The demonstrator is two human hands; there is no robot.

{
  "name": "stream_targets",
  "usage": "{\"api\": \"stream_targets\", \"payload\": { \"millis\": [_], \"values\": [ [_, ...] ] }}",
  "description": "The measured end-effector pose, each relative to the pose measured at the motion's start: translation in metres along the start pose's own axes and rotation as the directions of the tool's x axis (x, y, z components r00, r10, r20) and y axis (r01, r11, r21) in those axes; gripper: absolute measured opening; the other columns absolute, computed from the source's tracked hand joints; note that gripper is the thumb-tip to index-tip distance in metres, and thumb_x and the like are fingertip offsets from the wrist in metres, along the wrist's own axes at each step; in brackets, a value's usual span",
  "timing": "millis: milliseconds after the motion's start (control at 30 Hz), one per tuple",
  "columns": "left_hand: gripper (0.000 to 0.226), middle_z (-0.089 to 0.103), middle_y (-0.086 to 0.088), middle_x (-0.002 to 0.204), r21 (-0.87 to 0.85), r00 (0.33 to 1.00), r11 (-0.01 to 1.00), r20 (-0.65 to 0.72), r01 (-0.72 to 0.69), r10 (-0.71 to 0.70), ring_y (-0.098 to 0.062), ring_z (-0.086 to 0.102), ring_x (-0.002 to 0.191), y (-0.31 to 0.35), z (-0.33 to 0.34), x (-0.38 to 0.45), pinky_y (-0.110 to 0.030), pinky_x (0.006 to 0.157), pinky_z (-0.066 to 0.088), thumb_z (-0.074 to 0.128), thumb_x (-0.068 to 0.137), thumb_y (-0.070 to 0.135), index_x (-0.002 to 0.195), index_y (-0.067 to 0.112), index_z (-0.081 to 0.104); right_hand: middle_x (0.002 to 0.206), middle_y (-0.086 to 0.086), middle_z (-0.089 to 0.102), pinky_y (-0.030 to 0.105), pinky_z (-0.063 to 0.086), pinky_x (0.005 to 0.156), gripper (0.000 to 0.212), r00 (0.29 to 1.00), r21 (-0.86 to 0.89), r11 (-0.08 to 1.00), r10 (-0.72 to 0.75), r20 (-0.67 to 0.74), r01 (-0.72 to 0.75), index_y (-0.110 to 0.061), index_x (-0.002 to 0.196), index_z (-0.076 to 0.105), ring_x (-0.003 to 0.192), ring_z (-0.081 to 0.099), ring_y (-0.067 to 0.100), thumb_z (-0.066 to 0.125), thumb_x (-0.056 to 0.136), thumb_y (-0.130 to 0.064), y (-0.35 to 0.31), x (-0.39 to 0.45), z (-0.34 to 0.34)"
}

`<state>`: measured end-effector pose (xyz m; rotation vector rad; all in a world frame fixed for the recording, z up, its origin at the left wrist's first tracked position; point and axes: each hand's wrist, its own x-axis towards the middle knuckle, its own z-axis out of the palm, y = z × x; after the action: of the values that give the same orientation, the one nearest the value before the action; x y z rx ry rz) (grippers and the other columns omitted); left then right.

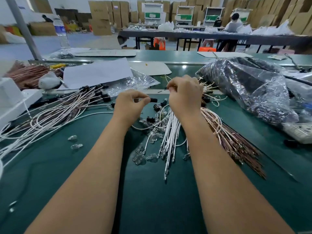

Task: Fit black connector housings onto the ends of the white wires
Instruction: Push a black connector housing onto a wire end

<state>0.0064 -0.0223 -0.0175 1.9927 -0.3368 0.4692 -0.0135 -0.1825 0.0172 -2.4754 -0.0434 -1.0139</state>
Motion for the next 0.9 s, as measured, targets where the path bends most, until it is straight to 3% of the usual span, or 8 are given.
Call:
{"api": "stream_targets", "payload": {
  "millis": [67, 200, 367, 567, 767, 900],
  "values": [
    [0.004, 0.057, 0.010, 0.072, 0.004, 0.999, 0.999, 0.006, 0.047, -0.047, -0.004, 0.047, 0.066, -0.003, -0.002, 0.004, -0.007, 0.059, 0.037, 0.071, 0.086, 0.022, 0.085, 0.018, 0.072, 0.093, -0.002, 0.052, 0.027, 0.014, 0.072, 0.021, 0.999, -0.009, 1.000, 0.011, 0.048, -0.010, -0.019, 0.101, 0.068, 0.093, 0.041, 0.015, 0.051, 0.094, -0.008, 0.004, -0.011, 0.016],
    [0.016, 0.061, 0.007, 0.073, -0.052, 0.990, 0.989, 0.031, 0.138, -0.137, -0.007, 0.052, 0.065, -0.006, -0.006, 0.007, -0.020, 0.065, 0.045, 0.070, 0.088, 0.027, 0.073, 0.031, 0.065, 0.091, -0.004, 0.045, 0.027, 0.014, 0.074, 0.022, 0.998, 0.095, 0.993, 0.069, -0.005, -0.068, -0.020, 0.094, 0.065, 0.092, 0.035, 0.013, 0.049, 0.093, -0.005, 0.011, -0.011, 0.023],
    [0.015, 0.061, 0.004, 0.072, -0.143, 0.985, 0.975, 0.028, 0.170, -0.168, -0.005, 0.051, 0.064, -0.006, -0.006, 0.006, -0.007, 0.058, 0.043, 0.071, 0.087, 0.029, 0.072, 0.031, 0.068, 0.090, -0.004, 0.048, 0.026, 0.016, 0.074, 0.017, 0.999, 0.158, 0.987, 0.042, -0.002, -0.041, -0.020, 0.094, 0.065, 0.091, 0.038, 0.012, 0.052, 0.094, -0.009, 0.011, -0.015, 0.025],
    [0.012, 0.063, -0.002, 0.077, -0.179, 0.986, 0.970, 0.042, 0.165, -0.161, -0.008, 0.052, 0.067, -0.005, -0.004, 0.005, -0.016, 0.065, 0.045, 0.071, 0.086, 0.032, 0.074, 0.030, 0.070, 0.088, -0.005, 0.048, 0.025, 0.016, 0.073, 0.013, 1.000, 0.198, 0.980, 0.001, 0.021, -0.005, -0.019, 0.093, 0.066, 0.090, 0.040, 0.012, 0.056, 0.093, -0.011, 0.008, -0.017, 0.025],
    [0.010, 0.066, 0.010, 0.074, -0.235, 0.982, 0.953, 0.038, 0.191, -0.187, 0.004, 0.058, 0.067, -0.005, -0.004, 0.006, -0.008, 0.065, 0.045, 0.072, 0.085, 0.032, 0.075, 0.031, 0.070, 0.090, -0.001, 0.055, 0.028, 0.027, 0.080, 0.014, 0.994, 0.250, 0.964, 0.102, -0.032, -0.091, -0.016, 0.094, 0.065, 0.092, 0.048, 0.017, 0.053, 0.094, -0.008, 0.009, -0.015, 0.019],
    [0.011, 0.066, 0.016, 0.068, -0.257, 0.987, 0.953, 0.043, 0.163, -0.157, 0.006, 0.058, 0.066, -0.003, -0.002, 0.007, -0.003, 0.062, 0.043, 0.072, 0.084, 0.032, 0.074, 0.031, 0.071, 0.085, -0.004, 0.054, 0.042, 0.044, 0.087, 0.013, 1.000, 0.359, 0.933, 0.026, 0.010, -0.028, -0.012, 0.092, 0.066, 0.089, 0.054, 0.020, 0.055, 0.093, -0.004, 0.004, -0.017, 0.018]
  ]
}}
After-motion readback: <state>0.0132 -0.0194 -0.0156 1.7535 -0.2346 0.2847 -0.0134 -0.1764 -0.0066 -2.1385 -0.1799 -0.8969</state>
